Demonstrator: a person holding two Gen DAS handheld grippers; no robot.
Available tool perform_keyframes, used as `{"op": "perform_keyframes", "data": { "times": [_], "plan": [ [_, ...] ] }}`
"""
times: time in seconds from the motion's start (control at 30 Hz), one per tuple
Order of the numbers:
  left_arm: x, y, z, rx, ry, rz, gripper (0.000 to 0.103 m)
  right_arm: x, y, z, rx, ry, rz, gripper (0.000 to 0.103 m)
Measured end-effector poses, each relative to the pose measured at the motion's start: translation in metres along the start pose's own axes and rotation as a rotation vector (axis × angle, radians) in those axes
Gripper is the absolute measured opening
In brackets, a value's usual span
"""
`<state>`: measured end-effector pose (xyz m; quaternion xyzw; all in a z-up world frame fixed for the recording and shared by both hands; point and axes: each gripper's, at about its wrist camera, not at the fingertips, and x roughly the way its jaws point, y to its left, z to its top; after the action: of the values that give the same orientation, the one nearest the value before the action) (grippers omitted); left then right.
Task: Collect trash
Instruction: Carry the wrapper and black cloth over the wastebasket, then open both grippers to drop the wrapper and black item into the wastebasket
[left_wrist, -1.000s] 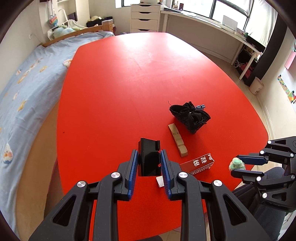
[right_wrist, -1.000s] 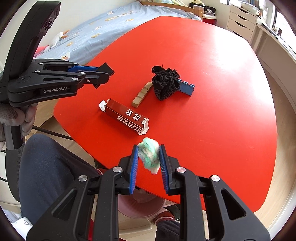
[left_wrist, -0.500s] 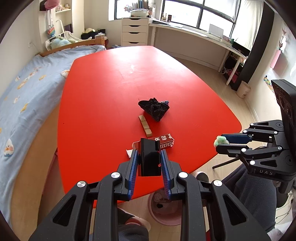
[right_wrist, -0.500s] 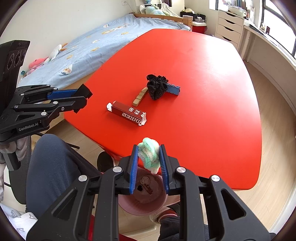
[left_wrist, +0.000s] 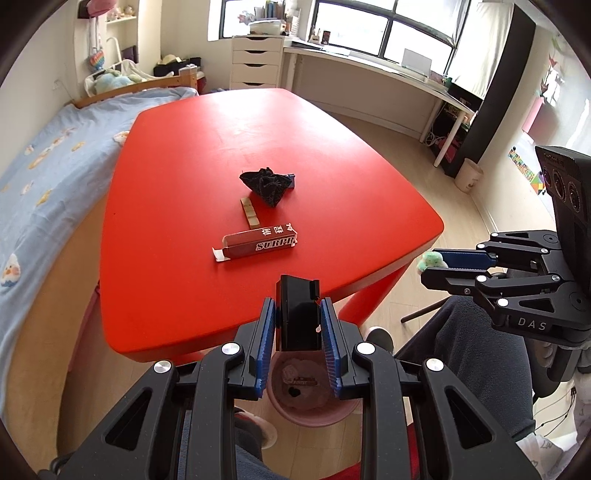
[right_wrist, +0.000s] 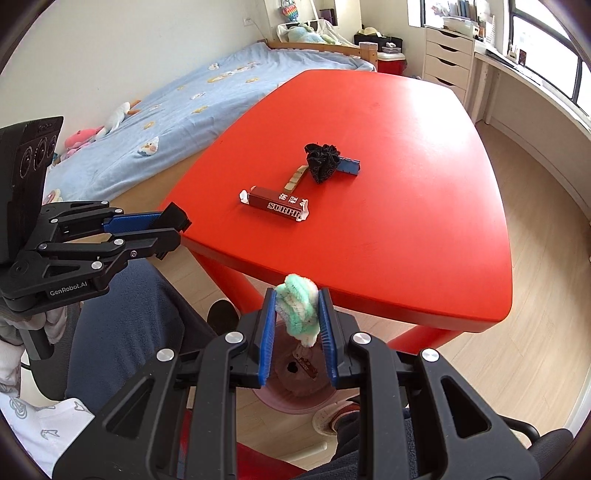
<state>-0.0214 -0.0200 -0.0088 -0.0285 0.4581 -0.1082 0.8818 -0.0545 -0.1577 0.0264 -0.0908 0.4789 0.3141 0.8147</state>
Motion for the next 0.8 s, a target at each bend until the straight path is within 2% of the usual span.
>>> {"op": "perform_keyframes", "data": {
  "times": [0.43, 0.8],
  "plan": [
    [-0.002, -0.015, -0.028, -0.012, 0.046, -0.061, 0.025, -0.007, 0.008, -0.028, 0.014, 0.027, 0.023, 0.022],
    [-0.002, -0.020, -0.032, -0.008, 0.052, -0.089, 0.025, -0.007, 0.011, -0.026, 0.008, 0.022, 0.035, 0.022]
  ]
}}
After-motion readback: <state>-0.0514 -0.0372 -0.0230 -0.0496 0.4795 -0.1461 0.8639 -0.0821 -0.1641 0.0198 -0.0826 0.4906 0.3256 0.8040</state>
